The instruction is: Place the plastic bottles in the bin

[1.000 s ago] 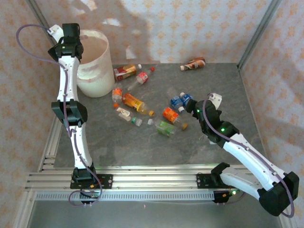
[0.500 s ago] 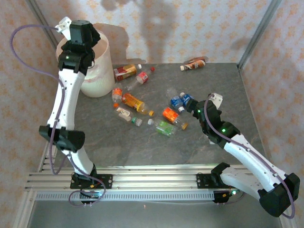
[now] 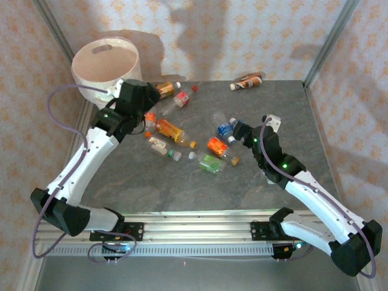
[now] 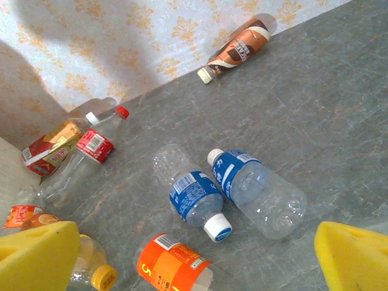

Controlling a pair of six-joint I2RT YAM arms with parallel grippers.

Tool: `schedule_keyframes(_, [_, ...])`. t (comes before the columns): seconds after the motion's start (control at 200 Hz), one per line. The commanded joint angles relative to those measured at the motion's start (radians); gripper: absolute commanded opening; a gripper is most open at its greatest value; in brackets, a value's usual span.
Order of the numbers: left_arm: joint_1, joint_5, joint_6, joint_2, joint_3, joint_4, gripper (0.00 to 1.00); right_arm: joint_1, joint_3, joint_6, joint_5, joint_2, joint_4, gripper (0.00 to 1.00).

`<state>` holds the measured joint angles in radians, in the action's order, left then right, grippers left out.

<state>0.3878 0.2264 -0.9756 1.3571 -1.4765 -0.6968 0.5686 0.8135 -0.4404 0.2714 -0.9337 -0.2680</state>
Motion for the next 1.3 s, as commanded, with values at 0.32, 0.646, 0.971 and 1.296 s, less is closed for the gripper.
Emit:
schedule_keyframes(0.32, [0.013, -0.019, -0.257, 0.139, 0.193, -0.097, 1.0, 0.001, 0.002, 0.035, -0.108, -0.016, 0.021, 0.99])
schedule_keyframes(0.646, [-0.003, -0.039, -0.205, 0.389, 0.083, -0.165, 1.0, 0.001, 0.005, 0.049, -0.096, -0.028, 0.034, 0.99])
schedule_keyframes(0.971, [-0.013, -0.01, -0.255, 0.46, 0.116, -0.168, 1.0, 0.001, 0.013, 0.052, -0.083, -0.024, -0.005, 0.99])
schedule_keyframes(1.296, [-0.015, -0.041, -0.211, 0.473, 0.18, -0.107, 0.9, 0.001, 0.009, 0.023, -0.08, -0.021, -0.016, 0.99])
